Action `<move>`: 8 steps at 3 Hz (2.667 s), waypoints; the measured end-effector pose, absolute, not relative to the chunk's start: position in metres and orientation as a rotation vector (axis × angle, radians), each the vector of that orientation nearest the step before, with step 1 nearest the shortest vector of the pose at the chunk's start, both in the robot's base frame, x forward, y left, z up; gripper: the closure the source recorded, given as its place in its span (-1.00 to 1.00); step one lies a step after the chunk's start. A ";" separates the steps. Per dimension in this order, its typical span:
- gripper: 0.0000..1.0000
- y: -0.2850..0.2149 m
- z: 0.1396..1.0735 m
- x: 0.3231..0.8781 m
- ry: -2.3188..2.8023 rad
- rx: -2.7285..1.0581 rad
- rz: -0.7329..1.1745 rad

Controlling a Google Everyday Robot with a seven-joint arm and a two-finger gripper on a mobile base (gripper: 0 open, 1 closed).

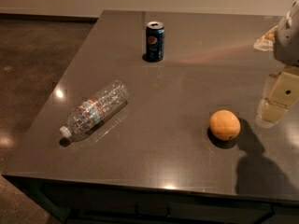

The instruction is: Pick water bottle

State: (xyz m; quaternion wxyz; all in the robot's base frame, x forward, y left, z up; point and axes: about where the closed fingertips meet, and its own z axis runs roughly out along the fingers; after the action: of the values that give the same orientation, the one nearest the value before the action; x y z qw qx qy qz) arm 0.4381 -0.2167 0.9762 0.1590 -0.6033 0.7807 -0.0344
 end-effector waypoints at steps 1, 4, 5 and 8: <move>-1.00 -0.217 0.976 0.438 2.232 -1.725 -0.099; -1.00 -0.137 0.974 0.491 2.054 -1.879 -0.027; -1.00 -0.095 0.965 0.513 1.973 -1.954 0.012; -1.00 0.017 0.925 0.539 1.744 -2.185 0.114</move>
Offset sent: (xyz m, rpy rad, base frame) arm 0.0087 0.0107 -0.0014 -0.0062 0.0241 0.0432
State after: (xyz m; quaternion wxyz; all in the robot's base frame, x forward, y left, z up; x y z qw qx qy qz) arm 0.5394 0.0175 0.9252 0.1709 -0.7695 0.6140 0.0403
